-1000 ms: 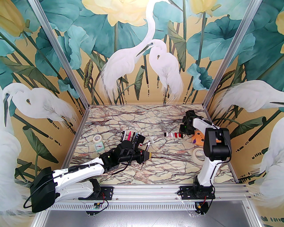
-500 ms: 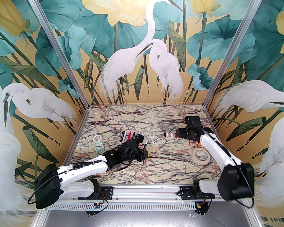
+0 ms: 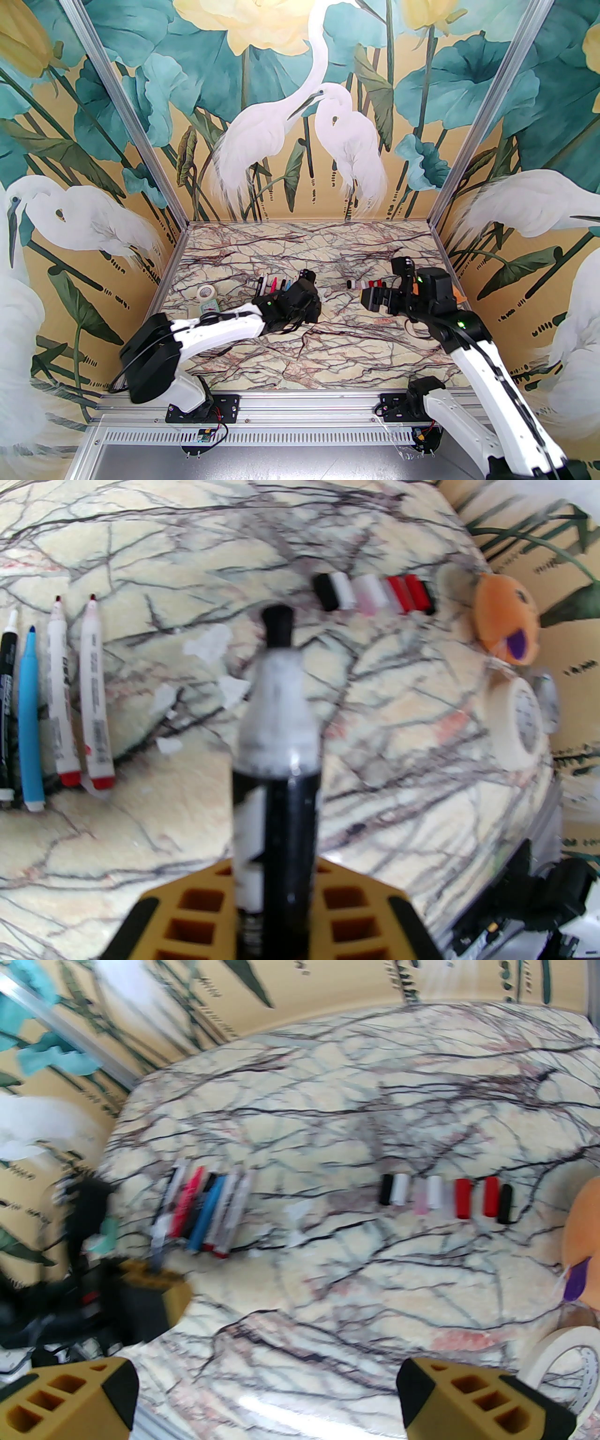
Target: Open the pen caps
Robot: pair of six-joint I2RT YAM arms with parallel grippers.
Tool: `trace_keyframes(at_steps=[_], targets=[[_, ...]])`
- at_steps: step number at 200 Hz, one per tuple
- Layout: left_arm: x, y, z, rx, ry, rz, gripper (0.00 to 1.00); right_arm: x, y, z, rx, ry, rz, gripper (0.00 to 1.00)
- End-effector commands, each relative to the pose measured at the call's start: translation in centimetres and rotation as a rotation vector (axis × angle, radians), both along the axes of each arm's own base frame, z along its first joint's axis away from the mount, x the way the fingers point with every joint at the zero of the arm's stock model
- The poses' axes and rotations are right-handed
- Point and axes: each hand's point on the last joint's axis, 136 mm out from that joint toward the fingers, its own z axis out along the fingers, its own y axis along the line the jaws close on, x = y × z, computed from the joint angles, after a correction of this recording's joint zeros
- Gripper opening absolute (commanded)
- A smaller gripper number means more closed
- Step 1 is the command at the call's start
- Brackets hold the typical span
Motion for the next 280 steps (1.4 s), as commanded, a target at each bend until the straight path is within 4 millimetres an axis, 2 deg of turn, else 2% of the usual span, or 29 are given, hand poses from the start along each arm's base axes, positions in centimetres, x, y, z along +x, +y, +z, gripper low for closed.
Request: trace_keyframes(at_steps=[1, 58, 104, 146, 221, 280], targets=[[1.7, 1.2, -1.5, 0.149, -0.004, 0.052, 0.04, -2.8, 1.1, 0.7, 0.069, 0.018, 0.079, 0.99], [5.0, 0.6, -4.0, 0.282, 0.008, 0.107, 0.04, -5.1, 1.2, 1.8, 0.093, -0.028, 0.121, 0.99], [6.8, 0.7, -5.8, 0.308, 0.05, 0.106, 0.06, -4.8, -0.6, 1.6, 0.035, -0.078, 0.017, 0.99], [8.2, 0.7, -6.9, 0.358, 0.07, 0.102, 0.07, -4.5, -0.8, 1.1, 0.032, -0.064, 0.001, 0.99], [9.3, 2.1, -8.6, 0.422, 0.095, 0.148, 0.08, -4.4, -0.6, 1.0, 0.034, -0.059, 0.013, 0.99], [9.3, 2.2, -9.4, 0.432, 0.109, 0.146, 0.14, -4.4, -0.6, 0.8, 0.033, -0.048, 0.011, 0.99]])
